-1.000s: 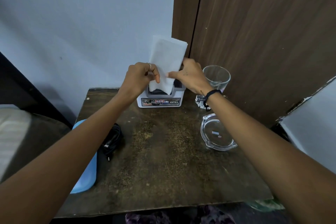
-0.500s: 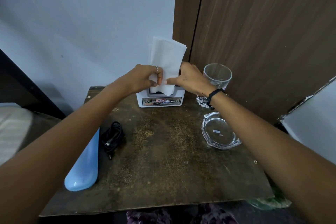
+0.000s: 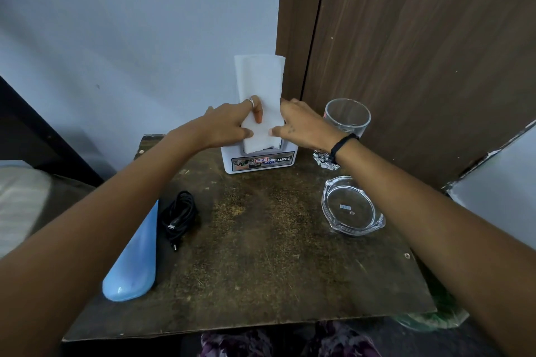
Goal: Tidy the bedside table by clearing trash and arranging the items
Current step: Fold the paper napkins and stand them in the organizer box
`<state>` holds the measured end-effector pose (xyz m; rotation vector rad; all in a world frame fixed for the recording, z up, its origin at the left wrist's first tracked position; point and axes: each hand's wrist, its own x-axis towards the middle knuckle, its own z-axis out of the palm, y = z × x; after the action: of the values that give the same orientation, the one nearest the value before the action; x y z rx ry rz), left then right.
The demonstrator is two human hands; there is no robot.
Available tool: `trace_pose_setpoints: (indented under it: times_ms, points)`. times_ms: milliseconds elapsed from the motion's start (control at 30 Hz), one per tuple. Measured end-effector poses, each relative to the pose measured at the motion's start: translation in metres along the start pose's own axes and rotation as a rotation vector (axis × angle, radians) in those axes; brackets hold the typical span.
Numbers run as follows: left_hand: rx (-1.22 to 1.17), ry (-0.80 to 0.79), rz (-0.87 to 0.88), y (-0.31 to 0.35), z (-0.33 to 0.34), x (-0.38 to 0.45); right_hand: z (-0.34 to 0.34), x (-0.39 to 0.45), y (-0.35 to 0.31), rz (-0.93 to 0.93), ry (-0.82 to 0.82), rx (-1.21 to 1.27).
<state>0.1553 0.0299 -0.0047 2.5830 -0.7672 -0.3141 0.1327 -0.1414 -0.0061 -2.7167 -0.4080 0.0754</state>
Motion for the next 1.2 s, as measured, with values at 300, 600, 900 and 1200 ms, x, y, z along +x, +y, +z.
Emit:
trace_pose_setpoints:
  times_ms: [300,600,900,1200]
  points:
    - [0.217,0.327,0.017,0.021,0.018,-0.011,0.010,-0.008,-0.005,-0.029,0.190,-0.073]
    - [0.097,0.366,-0.105,0.026,0.024,-0.025,0.018,-0.010,-0.005,-0.051,0.225,-0.236]
    - [0.031,0.454,-0.081,0.017,0.018,-0.023,-0.005,-0.007,0.001,0.059,0.202,0.273]
    - [0.122,0.303,-0.224,0.025,0.009,-0.011,0.001,-0.005,-0.007,0.103,0.130,0.114]
